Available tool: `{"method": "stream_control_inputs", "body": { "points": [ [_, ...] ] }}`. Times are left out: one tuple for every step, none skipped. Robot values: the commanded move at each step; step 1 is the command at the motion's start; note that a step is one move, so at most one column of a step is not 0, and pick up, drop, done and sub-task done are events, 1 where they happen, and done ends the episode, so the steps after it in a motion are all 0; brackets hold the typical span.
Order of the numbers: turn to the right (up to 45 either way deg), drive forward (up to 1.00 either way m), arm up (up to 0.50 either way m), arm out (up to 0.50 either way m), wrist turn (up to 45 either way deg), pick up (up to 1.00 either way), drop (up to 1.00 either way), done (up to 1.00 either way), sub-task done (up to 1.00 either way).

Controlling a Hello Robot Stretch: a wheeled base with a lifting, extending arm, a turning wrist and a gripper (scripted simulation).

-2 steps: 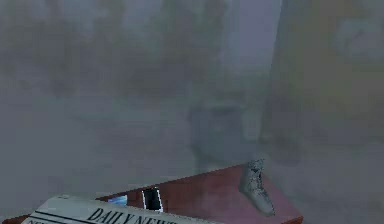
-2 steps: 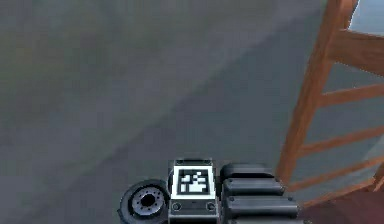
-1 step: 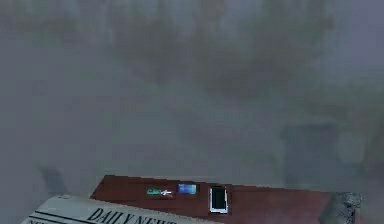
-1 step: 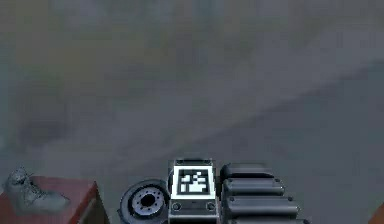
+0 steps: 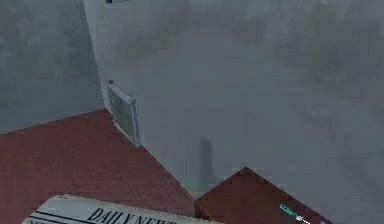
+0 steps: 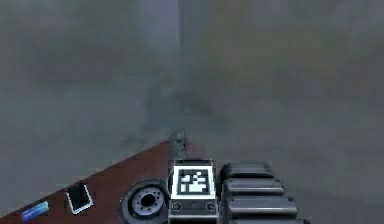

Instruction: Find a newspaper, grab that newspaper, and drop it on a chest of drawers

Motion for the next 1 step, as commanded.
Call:
{"method": "stream_control_inputs", "body": {
  "points": [
    [-21.0, 0.0, 0.0, 0.0, 0.0, 0.0, 0.0, 0.0, 0.0]
  ]
}}
